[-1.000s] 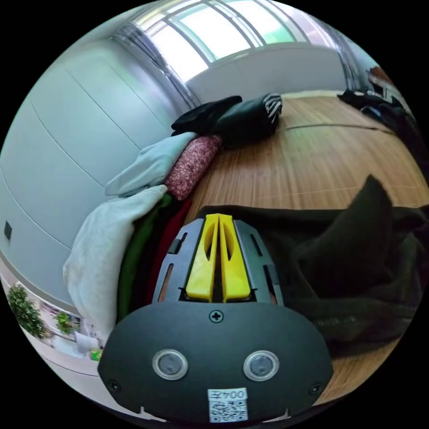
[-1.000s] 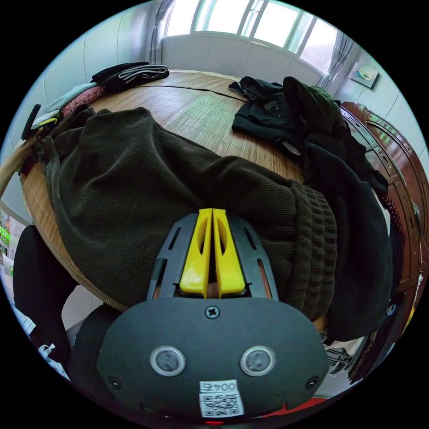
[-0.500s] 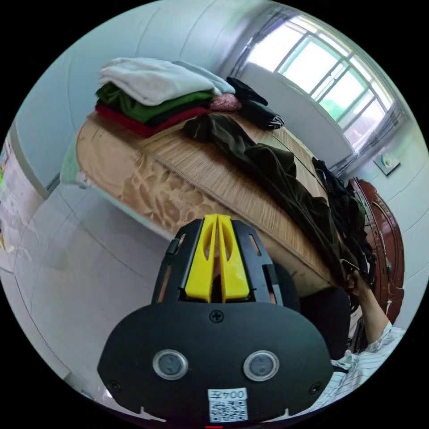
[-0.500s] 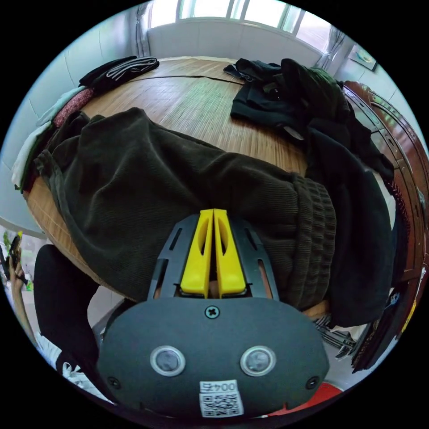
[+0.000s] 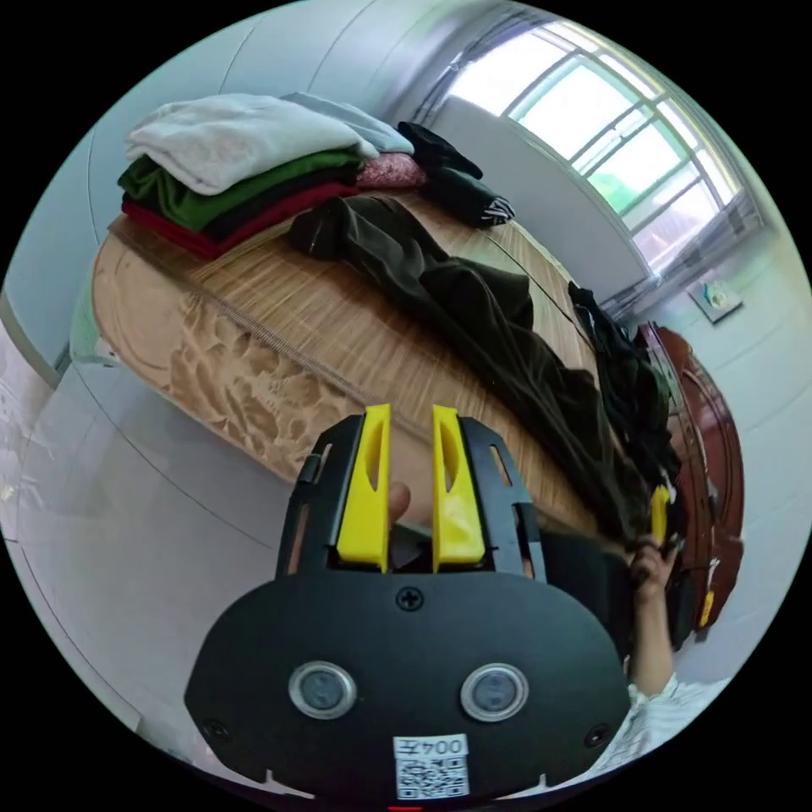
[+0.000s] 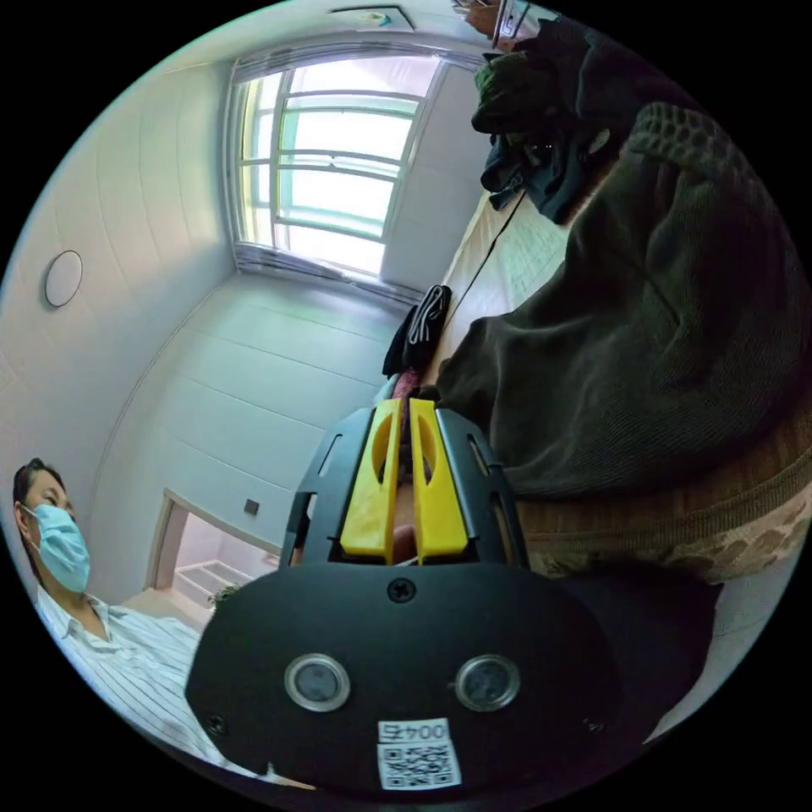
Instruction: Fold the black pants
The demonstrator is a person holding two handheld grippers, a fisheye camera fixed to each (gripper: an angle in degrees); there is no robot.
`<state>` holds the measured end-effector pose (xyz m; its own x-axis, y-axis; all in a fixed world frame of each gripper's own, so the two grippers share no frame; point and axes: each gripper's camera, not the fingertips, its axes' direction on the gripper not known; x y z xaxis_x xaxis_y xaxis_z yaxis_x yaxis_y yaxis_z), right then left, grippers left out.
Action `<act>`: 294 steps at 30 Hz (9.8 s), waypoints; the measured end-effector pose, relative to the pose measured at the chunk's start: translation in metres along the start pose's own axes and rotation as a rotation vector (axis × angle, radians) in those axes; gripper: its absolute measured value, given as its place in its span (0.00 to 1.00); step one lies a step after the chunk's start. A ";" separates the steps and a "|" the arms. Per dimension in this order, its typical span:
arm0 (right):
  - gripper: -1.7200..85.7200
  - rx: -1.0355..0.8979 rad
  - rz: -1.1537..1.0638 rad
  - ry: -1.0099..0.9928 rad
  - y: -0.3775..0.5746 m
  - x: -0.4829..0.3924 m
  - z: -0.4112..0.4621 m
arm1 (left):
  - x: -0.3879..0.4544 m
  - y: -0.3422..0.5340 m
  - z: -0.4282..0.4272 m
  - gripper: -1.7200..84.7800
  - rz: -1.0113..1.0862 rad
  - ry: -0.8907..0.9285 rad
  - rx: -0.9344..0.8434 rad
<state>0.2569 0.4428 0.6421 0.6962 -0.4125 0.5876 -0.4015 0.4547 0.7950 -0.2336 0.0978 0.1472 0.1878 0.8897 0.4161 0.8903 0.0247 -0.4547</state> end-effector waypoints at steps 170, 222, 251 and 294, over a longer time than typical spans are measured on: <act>0.01 0.041 -0.119 0.325 -0.170 0.048 0.079 | 0.185 -0.280 0.761 0.04 0.603 -0.056 -0.237; 0.02 0.298 -0.163 0.774 -0.147 -0.170 -0.085 | 0.143 -0.203 0.600 0.02 0.876 0.280 -0.200; 0.11 -0.003 0.151 0.427 -0.066 -0.178 -0.132 | -0.062 0.028 0.582 0.02 0.568 0.327 -0.278; 0.07 -0.151 0.167 0.567 -0.101 -0.206 -0.097 | -0.032 0.132 0.778 0.02 1.076 -0.443 0.010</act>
<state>0.2120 0.5585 0.4262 0.8559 0.1396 0.4979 -0.4727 0.6015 0.6440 -0.4447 0.4270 -0.5390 0.6812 0.5351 -0.4997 0.3558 -0.8385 -0.4128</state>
